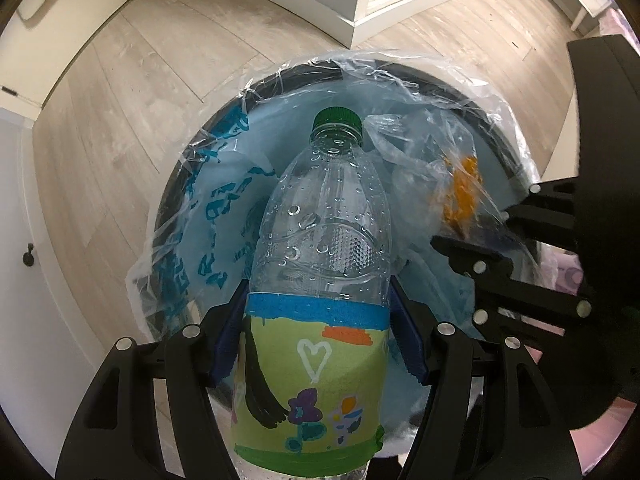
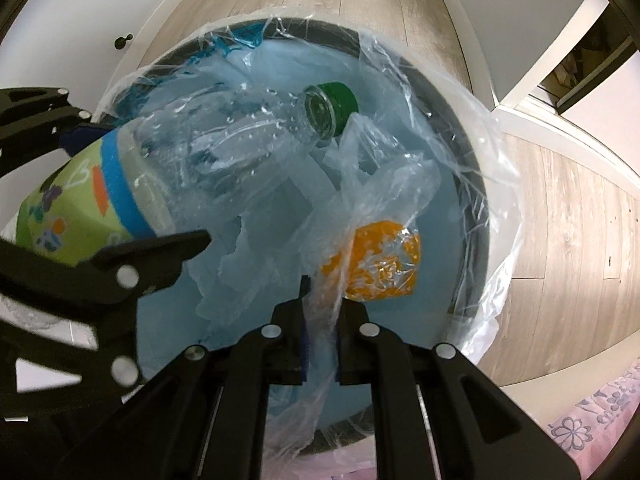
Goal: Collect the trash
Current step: 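Open the left tool to drop the bottle while the right tool releases the bag into the bin, then raise both open tools away from the bin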
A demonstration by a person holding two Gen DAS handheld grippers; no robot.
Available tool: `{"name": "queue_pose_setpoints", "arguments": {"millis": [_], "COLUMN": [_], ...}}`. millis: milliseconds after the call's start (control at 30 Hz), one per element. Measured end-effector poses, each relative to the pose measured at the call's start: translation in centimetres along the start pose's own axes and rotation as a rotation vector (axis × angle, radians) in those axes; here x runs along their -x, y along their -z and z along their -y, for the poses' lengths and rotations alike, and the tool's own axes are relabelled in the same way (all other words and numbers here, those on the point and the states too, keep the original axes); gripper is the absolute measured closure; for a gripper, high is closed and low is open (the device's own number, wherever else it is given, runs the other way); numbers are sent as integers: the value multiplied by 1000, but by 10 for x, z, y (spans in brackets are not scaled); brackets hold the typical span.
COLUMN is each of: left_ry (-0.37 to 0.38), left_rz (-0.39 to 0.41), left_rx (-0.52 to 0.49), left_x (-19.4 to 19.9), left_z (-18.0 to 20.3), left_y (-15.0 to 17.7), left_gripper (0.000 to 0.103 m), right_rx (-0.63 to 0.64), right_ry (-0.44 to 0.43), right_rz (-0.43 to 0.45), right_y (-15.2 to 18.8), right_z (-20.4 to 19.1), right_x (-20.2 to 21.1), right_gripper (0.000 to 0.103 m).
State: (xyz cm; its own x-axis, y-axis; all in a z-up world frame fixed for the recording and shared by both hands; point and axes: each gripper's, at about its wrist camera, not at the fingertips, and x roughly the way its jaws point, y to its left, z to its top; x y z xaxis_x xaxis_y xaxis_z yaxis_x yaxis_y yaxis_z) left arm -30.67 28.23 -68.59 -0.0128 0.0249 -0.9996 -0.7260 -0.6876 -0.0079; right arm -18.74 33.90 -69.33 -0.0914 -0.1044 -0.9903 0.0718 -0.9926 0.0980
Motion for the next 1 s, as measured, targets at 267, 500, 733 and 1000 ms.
{"name": "queue_pose_setpoints", "arguments": {"millis": [267, 500, 733, 1000], "left_ry": [8, 10, 0, 1], "left_rz": [-42, -9, 8, 26], "left_rx": [60, 63, 91, 128], "left_x": [6, 24, 37, 57], "left_z": [-14, -19, -19, -21], "left_y": [-6, -8, 3, 18], "left_gripper": [24, 6, 6, 6], "right_rx": [3, -1, 27, 20], "right_ry": [5, 6, 22, 58], "right_rz": [20, 36, 62, 87], "right_y": [-4, -4, -2, 1], "right_z": [4, 5, 1, 3], "right_x": [7, 17, 27, 46], "right_gripper": [87, 47, 15, 7]}}
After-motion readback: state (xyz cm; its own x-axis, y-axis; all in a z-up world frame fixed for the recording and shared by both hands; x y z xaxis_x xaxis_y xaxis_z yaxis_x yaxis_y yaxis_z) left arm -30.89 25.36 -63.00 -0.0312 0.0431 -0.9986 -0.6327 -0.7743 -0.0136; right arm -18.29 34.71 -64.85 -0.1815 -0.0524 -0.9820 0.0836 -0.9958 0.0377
